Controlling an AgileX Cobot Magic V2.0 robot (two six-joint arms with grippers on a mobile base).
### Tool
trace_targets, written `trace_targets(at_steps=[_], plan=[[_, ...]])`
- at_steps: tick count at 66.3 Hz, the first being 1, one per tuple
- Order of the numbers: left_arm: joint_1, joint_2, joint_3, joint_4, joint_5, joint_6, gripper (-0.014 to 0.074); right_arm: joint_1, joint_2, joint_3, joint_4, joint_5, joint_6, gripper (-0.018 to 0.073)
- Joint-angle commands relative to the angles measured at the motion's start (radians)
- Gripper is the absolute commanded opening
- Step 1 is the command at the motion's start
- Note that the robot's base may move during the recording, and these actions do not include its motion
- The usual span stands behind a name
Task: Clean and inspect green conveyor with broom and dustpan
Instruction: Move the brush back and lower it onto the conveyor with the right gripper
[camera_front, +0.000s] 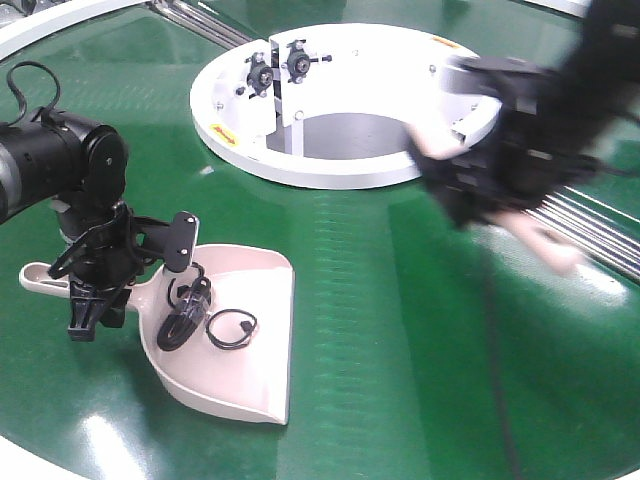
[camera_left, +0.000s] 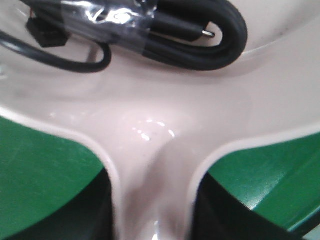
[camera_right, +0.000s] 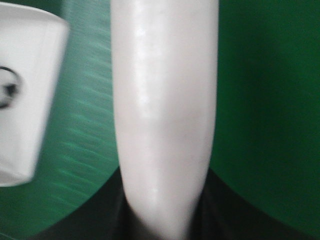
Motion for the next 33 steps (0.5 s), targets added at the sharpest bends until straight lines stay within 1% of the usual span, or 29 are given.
trace_targets(at_steps=[1, 3, 8, 14, 23, 33], plan=[[-0.009, -0.048, -0.027, -0.01, 0.009, -0.005, -0.0006, -0.09, -0.105, 0.072, 0.005, -0.041, -0.08, -0.0002], [-0.009, -0.048, -0.027, -0.01, 0.009, -0.005, -0.0006, -0.123, -0.123, 0.101, 0.005, -0.05, -0.096, -0.0002], [-0.009, -0.048, -0.027, -0.01, 0.009, -0.005, -0.0006, -0.173, -0.145, 0.174, 0.006, -0.069, -0.118, -0.0002], [-0.009, -0.048, -0.027, -0.01, 0.009, -0.005, -0.0006, -0.211, -0.151, 0.254, 0.021, -0.092, -0.128, -0.0002], [-0.009, -0.048, -0.027, -0.01, 0.009, -0.005, -0.0006, -0.215, -0.149, 0.386, 0.017, -0.177, -0.137, -0.0002], [-0.009, -0.048, -0.027, -0.01, 0.009, -0.005, -0.0006, -0.215, -0.148, 0.507, 0.015, -0.308, -0.152, -0.0002]])
